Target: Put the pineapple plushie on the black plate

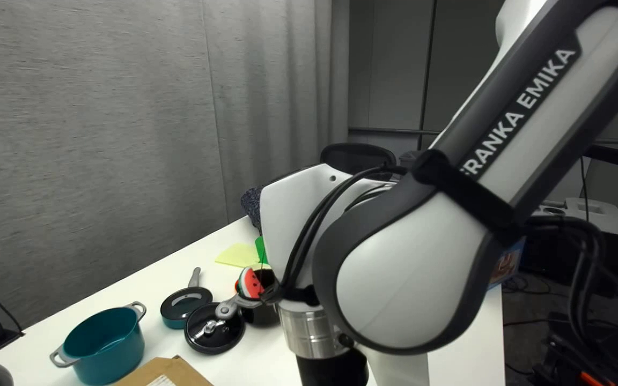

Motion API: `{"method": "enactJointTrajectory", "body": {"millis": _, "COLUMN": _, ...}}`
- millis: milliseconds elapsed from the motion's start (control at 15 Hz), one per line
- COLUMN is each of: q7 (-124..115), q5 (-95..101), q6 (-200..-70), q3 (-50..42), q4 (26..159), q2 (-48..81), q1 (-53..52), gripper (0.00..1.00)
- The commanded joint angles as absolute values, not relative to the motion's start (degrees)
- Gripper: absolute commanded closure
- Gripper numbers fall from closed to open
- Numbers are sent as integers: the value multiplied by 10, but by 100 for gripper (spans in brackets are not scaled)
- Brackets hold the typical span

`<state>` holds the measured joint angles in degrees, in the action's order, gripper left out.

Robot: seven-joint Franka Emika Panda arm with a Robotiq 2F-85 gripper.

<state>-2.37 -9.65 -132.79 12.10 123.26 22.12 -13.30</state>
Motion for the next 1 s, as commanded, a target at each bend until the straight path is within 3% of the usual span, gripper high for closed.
{"method": "enactJointTrajectory", "body": {"millis": 0, "q7": -15, "q5": -97, "q6": -1297, "q3": 126, "q4": 1219, "q2": 219, "q1": -127, "gripper": 63}}
{"method": "enactJointTrajectory", "body": {"millis": 533, "q7": -7, "q5": -60, "q6": -1241, "q3": 100, "q4": 1187, "q2": 197, "q1": -115, "gripper": 3}}
{"method": "enactJointTrajectory", "body": {"millis": 933, "q7": -99, "q5": -3, "q6": -1257, "q3": 26, "q4": 1205, "q2": 136, "q1": -88, "gripper": 0}}
